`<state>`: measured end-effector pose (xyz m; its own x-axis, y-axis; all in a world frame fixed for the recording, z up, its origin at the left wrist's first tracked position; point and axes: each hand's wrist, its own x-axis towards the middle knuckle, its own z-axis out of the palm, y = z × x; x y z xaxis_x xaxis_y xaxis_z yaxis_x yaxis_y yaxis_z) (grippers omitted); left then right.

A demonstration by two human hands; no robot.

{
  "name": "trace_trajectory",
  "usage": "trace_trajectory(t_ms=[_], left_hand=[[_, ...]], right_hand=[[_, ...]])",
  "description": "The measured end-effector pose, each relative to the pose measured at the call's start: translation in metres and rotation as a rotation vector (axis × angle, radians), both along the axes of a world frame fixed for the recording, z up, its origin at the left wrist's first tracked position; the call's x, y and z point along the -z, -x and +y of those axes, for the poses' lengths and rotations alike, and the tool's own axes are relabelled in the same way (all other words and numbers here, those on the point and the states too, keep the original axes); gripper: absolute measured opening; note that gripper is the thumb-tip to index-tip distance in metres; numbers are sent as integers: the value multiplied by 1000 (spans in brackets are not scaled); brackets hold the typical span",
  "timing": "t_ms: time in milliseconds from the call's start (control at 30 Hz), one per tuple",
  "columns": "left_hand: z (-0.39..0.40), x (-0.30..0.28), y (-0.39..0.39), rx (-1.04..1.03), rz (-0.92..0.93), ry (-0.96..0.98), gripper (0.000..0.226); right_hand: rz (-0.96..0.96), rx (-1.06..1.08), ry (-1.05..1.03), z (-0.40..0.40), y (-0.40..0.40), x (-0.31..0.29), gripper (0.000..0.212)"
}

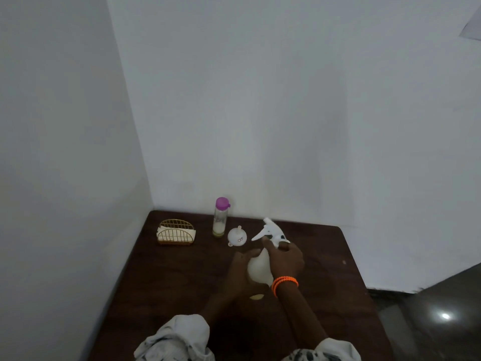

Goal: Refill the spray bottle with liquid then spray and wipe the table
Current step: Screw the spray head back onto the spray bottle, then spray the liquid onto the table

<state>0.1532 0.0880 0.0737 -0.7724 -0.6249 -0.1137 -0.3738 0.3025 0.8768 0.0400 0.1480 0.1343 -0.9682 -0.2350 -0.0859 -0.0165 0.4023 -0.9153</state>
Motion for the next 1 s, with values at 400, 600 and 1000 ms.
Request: trace_trajectory(t_ms=[400, 600, 1000], left_hand=[[38, 14, -28, 203, -253, -467, 91], [66, 32, -47, 299, -322, -725, 62], [77, 41, -57, 380, -513, -806, 48]], right_hand=[[-403, -243, 201, 53, -18, 36, 38], [-440, -123, 67, 75, -36, 68, 42], [-483, 62, -95, 96, -56, 100, 45]])
